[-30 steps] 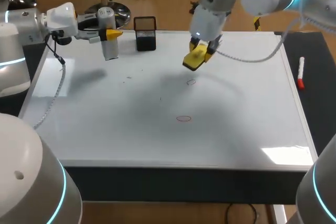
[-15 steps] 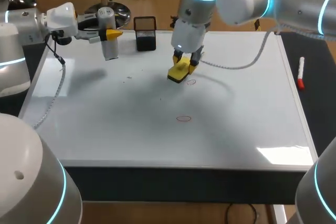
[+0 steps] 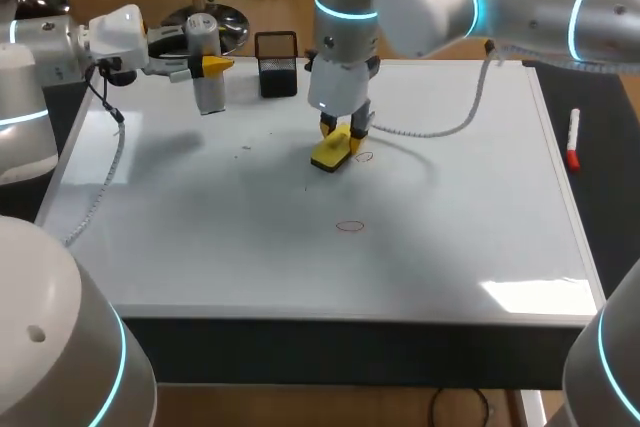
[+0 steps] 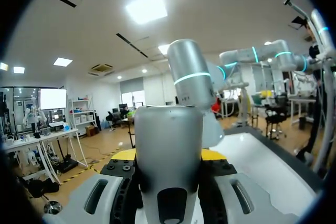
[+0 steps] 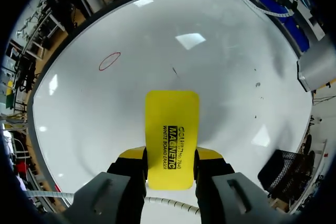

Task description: Pick up the inspection probe, press it on each red-marked spot on the whiteboard one by one, put down the probe, pick up the eraser, and wipe off all the red marks.

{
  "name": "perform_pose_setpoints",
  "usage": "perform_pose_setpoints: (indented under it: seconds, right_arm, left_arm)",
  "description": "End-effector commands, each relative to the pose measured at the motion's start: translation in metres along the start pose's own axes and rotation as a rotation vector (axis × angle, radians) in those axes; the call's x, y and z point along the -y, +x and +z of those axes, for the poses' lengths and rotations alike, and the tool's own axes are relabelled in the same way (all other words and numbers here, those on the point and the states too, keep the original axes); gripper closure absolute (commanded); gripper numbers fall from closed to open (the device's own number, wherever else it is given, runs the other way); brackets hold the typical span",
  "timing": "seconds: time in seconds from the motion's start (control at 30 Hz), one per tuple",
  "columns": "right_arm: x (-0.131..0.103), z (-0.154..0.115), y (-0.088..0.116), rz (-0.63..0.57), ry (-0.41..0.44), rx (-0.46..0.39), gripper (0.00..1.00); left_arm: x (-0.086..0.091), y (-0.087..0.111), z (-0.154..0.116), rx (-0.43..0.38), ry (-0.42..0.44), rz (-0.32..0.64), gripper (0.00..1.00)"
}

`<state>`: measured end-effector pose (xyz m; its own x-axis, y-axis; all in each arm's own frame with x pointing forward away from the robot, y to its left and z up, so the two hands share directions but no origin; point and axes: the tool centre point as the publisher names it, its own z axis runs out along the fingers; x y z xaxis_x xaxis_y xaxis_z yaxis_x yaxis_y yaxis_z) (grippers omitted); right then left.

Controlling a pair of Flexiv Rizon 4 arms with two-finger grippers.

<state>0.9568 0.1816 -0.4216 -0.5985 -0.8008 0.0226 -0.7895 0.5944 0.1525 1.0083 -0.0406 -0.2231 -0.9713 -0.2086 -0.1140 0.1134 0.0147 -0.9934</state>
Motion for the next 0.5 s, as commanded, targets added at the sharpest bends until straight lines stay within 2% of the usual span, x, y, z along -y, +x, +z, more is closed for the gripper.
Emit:
perform_pose_setpoints:
  seconds: [0.03,0.2,0.5]
  right_arm:
    - [-0.001,0.004,-0.001,0.008,0.010,-0.010,1.00]
    - [-0.003,0.010,0.005,0.029,0.042,-0.006,1.00]
    - [-0.007,0.022,0.017,0.053,0.035,-0.011,1.00]
  left_arm:
    - [0.002,0.001,0.000,0.001,-0.002,0.000,1.00]
    - [0.002,0.001,0.000,0.001,-0.002,0.000,1.00]
    - [0.002,0.001,0.000,0.001,-0.002,0.000,1.00]
